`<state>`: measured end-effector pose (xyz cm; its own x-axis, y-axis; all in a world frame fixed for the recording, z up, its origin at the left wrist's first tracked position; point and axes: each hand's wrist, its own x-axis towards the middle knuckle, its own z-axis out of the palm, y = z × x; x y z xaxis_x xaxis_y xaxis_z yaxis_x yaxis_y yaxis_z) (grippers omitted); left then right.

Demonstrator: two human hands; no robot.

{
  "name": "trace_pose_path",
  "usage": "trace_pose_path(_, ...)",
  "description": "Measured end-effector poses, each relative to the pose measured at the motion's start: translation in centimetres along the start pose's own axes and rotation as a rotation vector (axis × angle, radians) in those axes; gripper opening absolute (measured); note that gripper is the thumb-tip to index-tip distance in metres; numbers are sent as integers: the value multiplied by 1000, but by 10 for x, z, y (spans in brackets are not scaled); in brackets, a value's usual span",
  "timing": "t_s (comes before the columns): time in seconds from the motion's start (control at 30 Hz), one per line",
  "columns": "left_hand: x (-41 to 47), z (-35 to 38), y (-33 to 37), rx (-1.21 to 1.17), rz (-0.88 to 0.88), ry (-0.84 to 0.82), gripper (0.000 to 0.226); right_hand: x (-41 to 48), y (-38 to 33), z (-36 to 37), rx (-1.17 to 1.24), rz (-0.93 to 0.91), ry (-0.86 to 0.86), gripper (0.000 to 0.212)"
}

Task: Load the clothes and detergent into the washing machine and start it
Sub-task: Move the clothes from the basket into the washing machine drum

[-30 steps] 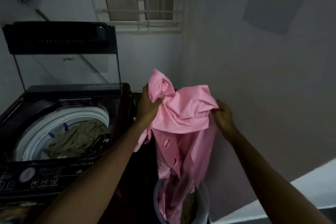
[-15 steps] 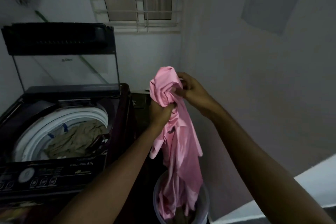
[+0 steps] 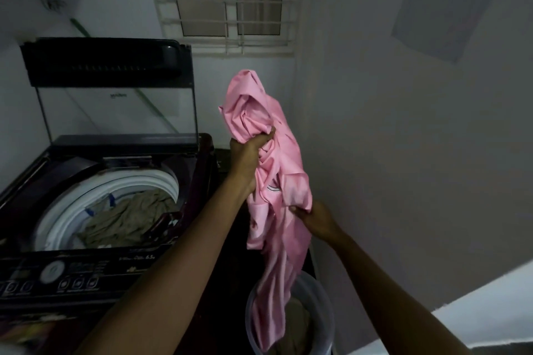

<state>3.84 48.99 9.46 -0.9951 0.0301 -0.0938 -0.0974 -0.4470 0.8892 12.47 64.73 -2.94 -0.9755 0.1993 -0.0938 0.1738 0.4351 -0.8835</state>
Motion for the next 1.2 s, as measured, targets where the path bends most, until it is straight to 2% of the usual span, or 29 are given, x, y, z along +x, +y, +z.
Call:
trace_pose_path(0.07, 4, -15, 1, 79, 54, 35, 46, 0, -2, -15, -78, -47, 100, 28)
trace_pose_path(0.2, 0, -43, -2, 379, 216, 58, 49, -6, -23, -56, -85, -200, 321, 55)
trace_pose_path(0.3, -9, -45, -21, 563, 191, 49, 47, 0, -64, -70, -61, -243, 359, 38)
trace_pose_path(0.37, -15, -39, -30, 618, 126, -53, 57, 6, -99, -65, -36, -264, 347, 29)
trace_pose_path(0.43, -17, -38, -36, 525, 49, -266, 81, 9, -126, -56, -35, -283, 342, 30)
trace_pose_path(0.5, -19, -45, -37, 396, -66, -433, 95, 11, -142, -51, -29, -277, 369, 30)
trace_pose_path(0.57, -26, -49, -37, 418, -119, -555, 94, 13, -152, -45, 21, -242, 381, 29)
trace_pose_path(0.6, -32, -46, -38, 479, -87, -570, 90, 14, -156, -42, 53, -220, 370, 27)
trace_pose_path(0.67, -40, -37, -45, 524, 8, -446, 81, 15, -164, -32, 64, -208, 330, 18)
trace_pose_path(0.73, -40, -28, -51, 464, 34, -230, 79, 16, -169, -23, 72, -230, 286, 16)
trace_pose_path(0.83, -32, -24, -49, 408, 7, 5, 72, 16, -170, -24, 199, -229, 103, 41)
trace_pose_path(0.9, -26, -20, -44, 368, 1, 72, 61, 12, -162, -31, 248, -271, -7, 46)
trace_pose_path(0.97, -21, -14, -37, 291, 5, 99, 46, 5, -145, -39, 278, -298, -24, 55)
trace_pose_path(1.03, -21, -8, -26, 199, -32, 132, 33, -3, -118, -44, 268, -266, 59, 68)
trace_pose_path(1.13, -17, 1, -9, 81, -74, 127, 19, -16, -67, -41, 178, -118, 53, 109)
trace_pose_path(1.2, -16, 7, 2, -36, -120, 54, 29, -26, -37, -28, 160, -24, 0, 133)
